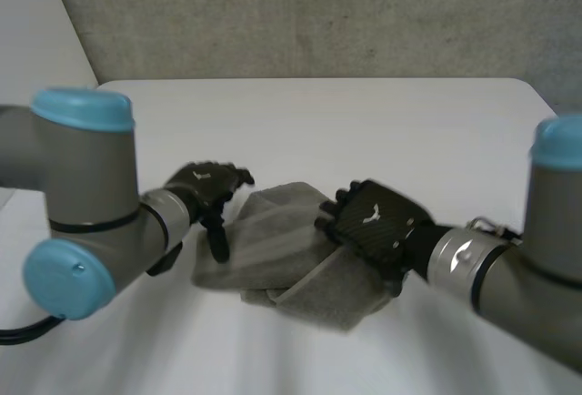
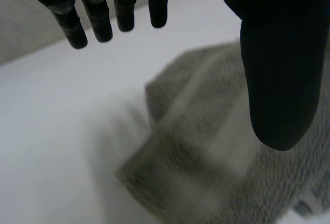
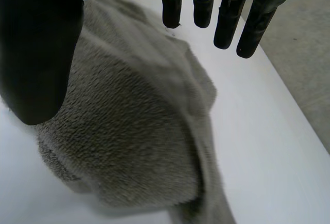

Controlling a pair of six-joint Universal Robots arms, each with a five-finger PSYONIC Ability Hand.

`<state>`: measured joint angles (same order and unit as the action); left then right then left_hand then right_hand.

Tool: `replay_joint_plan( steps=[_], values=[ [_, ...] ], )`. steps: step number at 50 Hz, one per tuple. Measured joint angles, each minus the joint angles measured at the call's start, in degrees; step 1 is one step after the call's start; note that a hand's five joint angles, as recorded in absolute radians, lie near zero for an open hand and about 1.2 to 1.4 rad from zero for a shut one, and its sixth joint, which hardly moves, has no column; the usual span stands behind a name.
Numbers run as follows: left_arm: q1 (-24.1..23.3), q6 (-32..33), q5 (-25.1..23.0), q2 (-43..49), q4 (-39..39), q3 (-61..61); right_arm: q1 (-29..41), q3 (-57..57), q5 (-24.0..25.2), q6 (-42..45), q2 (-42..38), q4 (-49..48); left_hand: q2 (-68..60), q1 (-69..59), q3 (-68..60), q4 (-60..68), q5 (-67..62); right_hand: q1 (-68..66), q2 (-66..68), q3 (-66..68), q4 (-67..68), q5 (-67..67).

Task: Fold the laundry

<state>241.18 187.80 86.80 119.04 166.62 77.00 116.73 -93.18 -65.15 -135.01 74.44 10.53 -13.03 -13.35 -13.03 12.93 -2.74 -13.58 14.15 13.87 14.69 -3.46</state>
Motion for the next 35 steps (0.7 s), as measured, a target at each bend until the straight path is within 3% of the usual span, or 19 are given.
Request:
replay_joint_plan(
  steps=[5,10,12,14,22,29,35],
  values=[
    [-0.05,0.42,-0.82,4.83,3.8,0.81,1.48,-5.03,-0.73,-0.15,-3.88,-10.1,-10.39,-10.05,-10.36,10.44,-10.77,-7.92,7.51,7.69,6.76,-8.17],
    [-0.53,0.48,-0.76,8.49,8.01,1.64,1.97,-6.75,-2.15,-0.06,-6.59,-15.49,-20.31,-19.95,-20.26,20.42,-19.48,-39.26,39.18,39.2,38.08,-39.99],
    [-0.95,0.48,-0.65,9.51,9.42,1.79,1.87,-6.54,-3.09,-0.21,-6.7,-16.46,-39.47,-37.06,-39.41,39.64,-37.97,-56.34,57.63,57.57,56.89,-58.29],
    [-1.31,0.49,-0.53,9.98,10.43,1.73,1.74,-6.0,-3.93,-0.81,-5.88,-17.04,-48.45,-47.23,-48.35,48.57,-47.77,-59.59,60.81,62.27,61.62,-62.21],
    [-2.27,0.66,2.22,4.93,12.94,-2.28,1.56,-1.43,-6.59,-8.84,3.53,-22.12,-56.03,-51.38,-55.87,56.22,-52.44,-60.08,60.81,62.64,61.88,-62.22],
    [-1.88,0.11,12.56,-10.38,17.69,-12.82,0.42,4.4,-6.65,-21.85,14.79,-36.48,-56.5,-51.38,-56.43,56.66,-52.44,-60.32,61.31,62.67,61.88,-62.22],
    [-0.81,-0.2,17.22,-19.7,21.98,-17.33,-4.44,6.37,-6.59,-32.68,18.84,-44.01,-56.61,-51.38,-56.54,56.81,-52.44,-62.34,63.08,62.77,61.88,-64.02]
  ],
)
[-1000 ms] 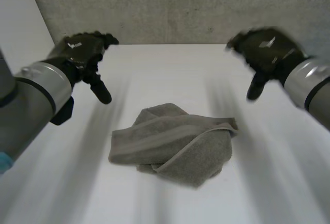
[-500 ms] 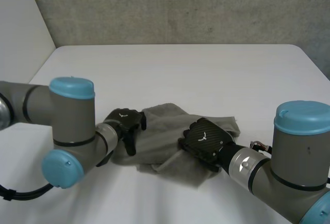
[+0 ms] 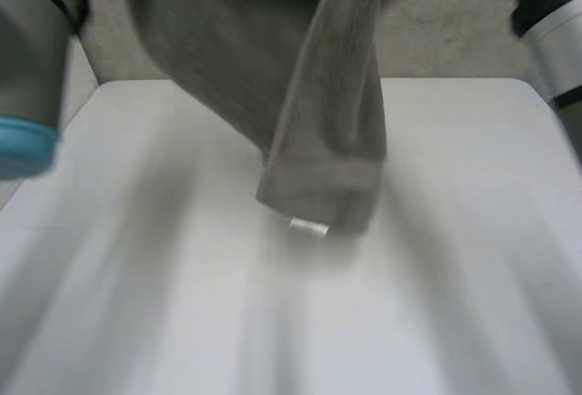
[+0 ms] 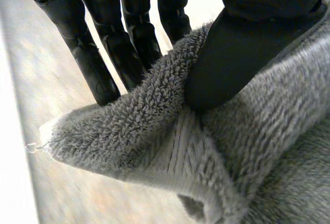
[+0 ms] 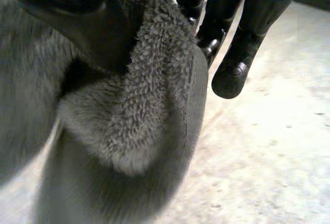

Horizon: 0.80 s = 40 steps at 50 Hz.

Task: Fold the laundry

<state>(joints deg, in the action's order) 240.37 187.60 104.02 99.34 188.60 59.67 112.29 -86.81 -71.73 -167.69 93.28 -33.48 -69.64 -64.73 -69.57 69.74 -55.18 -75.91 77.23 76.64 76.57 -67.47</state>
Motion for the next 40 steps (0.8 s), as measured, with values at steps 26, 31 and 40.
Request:
replay_joint_plan(
  steps=[26,31,40],
  values=[
    [-5.47,-0.87,-3.02,-14.72,-2.27,10.12,-12.62,13.03,15.18,-24.47,-9.1,23.65,-0.05,0.0,-0.09,0.04,0.0,-0.22,0.09,0.27,0.01,0.0],
    [-7.99,-1.0,-2.84,-9.7,-3.04,12.09,-12.06,21.54,18.75,-21.94,-23.68,31.18,-0.05,0.0,-0.13,0.05,0.0,-0.22,0.09,0.27,0.01,0.0],
    [-8.2,-1.73,-2.35,2.35,-3.65,18.53,-5.75,40.8,18.4,-13.75,-44.15,46.81,-0.05,0.0,-0.13,0.06,0.0,10.46,-11.63,-10.96,-10.95,11.86]
  ],
)
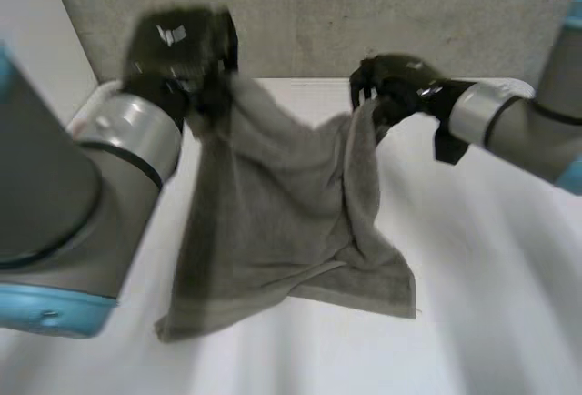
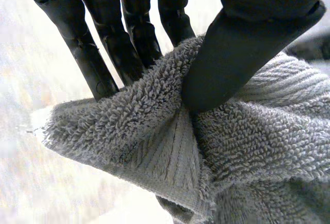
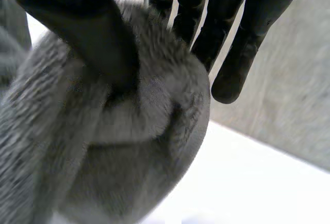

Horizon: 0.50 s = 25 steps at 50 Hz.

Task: Fold the laundry

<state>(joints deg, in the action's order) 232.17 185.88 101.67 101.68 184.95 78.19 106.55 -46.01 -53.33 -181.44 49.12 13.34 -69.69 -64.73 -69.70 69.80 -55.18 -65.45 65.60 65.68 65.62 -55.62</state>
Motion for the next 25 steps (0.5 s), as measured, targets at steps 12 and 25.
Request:
replay_joint_plan(
  steps=[12,25],
  values=[
    [11.18,-2.34,0.06,8.84,0.32,2.63,6.79,14.02,-14.6,9.42,-8.9,9.15,0.0,0.0,0.0,0.0,0.0,51.67,-51.49,-51.88,-50.98,52.14],
    [18.41,-2.63,-0.55,11.07,4.95,1.53,5.83,-6.97,-21.08,13.66,9.16,6.32,58.26,53.07,58.19,-58.28,52.57,51.68,-51.49,-51.86,-50.98,52.14]
  ],
)
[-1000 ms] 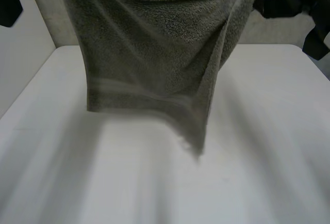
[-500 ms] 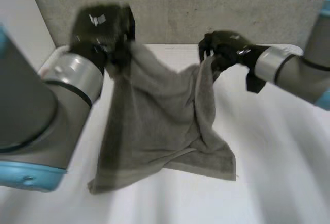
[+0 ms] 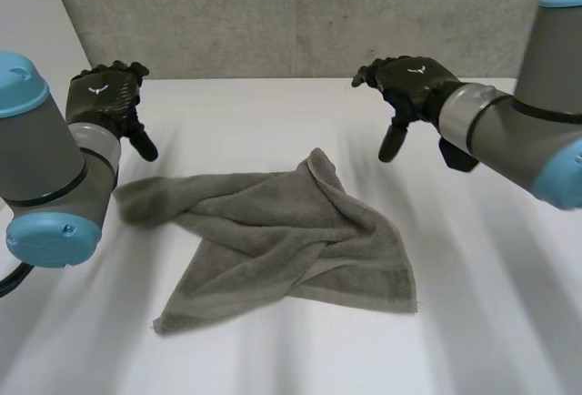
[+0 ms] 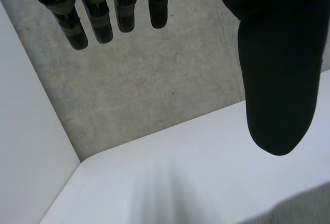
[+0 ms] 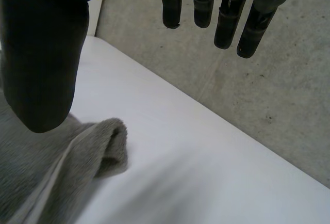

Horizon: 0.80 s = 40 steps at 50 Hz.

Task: Fold the laundry

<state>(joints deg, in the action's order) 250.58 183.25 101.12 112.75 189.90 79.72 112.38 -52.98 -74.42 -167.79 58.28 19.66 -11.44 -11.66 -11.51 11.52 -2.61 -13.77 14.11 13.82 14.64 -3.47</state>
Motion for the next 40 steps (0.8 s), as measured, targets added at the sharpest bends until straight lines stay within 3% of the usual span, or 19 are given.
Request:
replay_joint_plan(
  steps=[12,18,30,40],
  values=[
    [-0.02,0.31,-0.75,-6.78,0.2,8.96,-0.82,-27.71,0.85,10.7,15.94,-11.1,1.47,1.43,1.55,-1.63,0.82,-0.1,0.0,-0.02,0.0,0.0],
    [-0.16,0.8,-4.45,-11.75,0.25,15.25,-0.43,-38.57,1.42,14.97,20.34,-15.39,1.48,1.43,1.55,-1.61,0.82,-0.1,0.0,-0.02,0.0,-0.01],
    [4.9,1.8,-14.12,-13.52,0.65,20.38,0.4,-55.88,5.38,15.32,25.02,-26.53,1.35,1.42,1.42,-1.49,0.82,-14.32,13.86,14.42,13.5,-15.15],
    [5.76,1.29,-15.65,-12.55,1.19,22.34,1.1,-61.4,4.96,15.69,21.91,-30.62,1.46,1.42,1.54,-1.57,0.82,-17.79,17.41,17.82,17.01,-18.09]
  ],
)
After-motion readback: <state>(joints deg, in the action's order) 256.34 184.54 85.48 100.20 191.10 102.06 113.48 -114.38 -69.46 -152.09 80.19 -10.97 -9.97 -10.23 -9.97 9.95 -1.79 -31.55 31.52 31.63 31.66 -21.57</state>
